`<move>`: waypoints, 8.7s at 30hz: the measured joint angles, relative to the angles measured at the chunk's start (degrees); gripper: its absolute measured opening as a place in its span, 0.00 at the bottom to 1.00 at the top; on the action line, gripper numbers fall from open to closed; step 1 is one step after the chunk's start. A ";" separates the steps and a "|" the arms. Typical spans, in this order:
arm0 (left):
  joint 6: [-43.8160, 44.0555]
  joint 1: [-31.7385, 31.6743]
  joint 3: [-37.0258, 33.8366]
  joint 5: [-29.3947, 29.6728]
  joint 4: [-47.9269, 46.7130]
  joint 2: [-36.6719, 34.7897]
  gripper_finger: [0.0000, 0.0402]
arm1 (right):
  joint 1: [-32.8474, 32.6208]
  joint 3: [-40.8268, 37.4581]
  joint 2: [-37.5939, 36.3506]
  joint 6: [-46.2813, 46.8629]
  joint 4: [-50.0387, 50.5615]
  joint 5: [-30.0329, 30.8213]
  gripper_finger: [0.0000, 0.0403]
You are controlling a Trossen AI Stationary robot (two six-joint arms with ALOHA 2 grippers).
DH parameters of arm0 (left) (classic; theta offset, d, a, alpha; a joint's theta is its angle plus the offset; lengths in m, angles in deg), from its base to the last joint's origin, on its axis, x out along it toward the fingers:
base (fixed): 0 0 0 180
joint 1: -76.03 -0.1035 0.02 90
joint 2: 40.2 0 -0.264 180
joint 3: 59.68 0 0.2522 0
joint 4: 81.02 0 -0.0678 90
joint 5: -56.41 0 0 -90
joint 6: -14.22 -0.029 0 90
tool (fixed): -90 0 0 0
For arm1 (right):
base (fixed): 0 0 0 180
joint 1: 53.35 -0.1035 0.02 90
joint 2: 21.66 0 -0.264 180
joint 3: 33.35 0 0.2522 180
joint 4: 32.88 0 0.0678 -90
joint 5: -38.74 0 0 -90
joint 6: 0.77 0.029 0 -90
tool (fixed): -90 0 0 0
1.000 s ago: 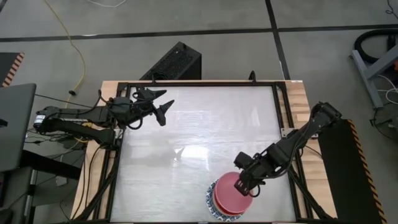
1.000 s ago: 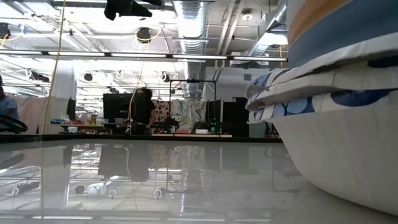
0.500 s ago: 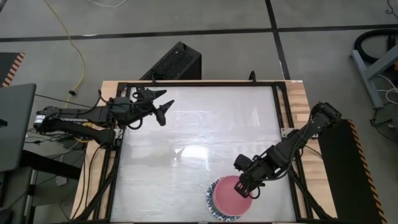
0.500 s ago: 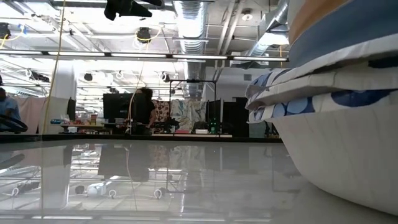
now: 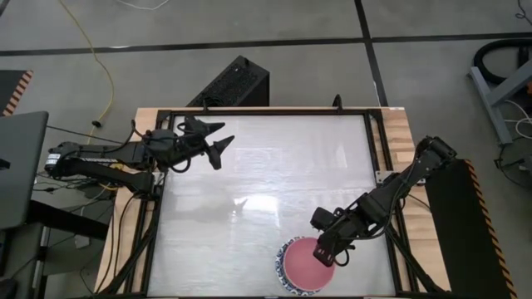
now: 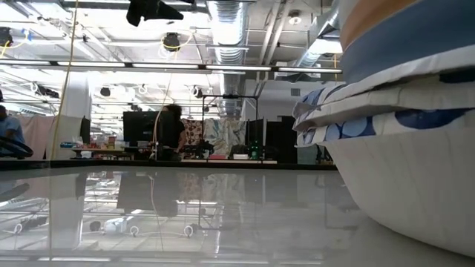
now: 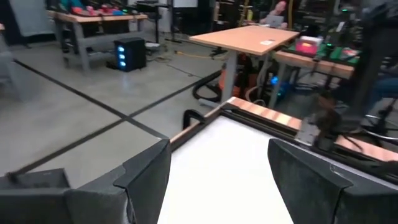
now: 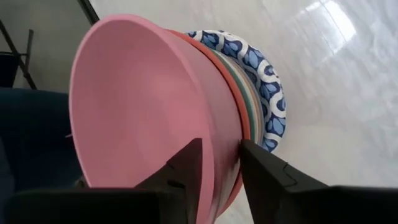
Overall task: Nest bowls inside each other
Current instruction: Stack the pink bowl onto the orange bowl, then return to Home Position
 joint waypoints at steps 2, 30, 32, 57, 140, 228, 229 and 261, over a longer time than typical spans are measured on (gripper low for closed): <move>0.54 0.00 0.00 -1.27 0.00 0.00 0.64 | 0.00 0.09 0.00 0.00 0.05 0.00 0.32; 8.40 0.00 0.00 -14.45 -2.17 -1.13 0.64 | -0.04 3.41 -5.84 -8.24 0.64 17.23 0.54; 10.14 0.00 0.02 -18.64 -2.26 -2.43 0.64 | -0.02 3.41 -7.45 -9.05 -0.33 21.38 0.54; 15.85 0.02 0.02 -24.77 0.56 -17.70 0.64 | 1.32 3.02 -16.17 -41.03 -19.74 41.88 0.54; 16.83 0.37 -48.46 -28.20 8.64 -52.09 0.64 | 30.72 -76.82 -85.06 -58.06 -62.41 5.71 0.54; 7.16 1.08 -48.22 -47.05 1.08 -52.11 0.64 | 30.82 -76.98 -84.74 -62.47 -53.35 6.14 0.54; 7.16 1.07 -48.22 -47.05 1.06 -52.11 0.64 | 30.82 -76.98 -84.74 -62.47 -53.35 6.14 0.54; 7.15 1.07 -48.19 -47.03 0.90 -52.11 0.64 | 30.82 -76.98 -84.74 -62.47 -53.35 6.14 0.54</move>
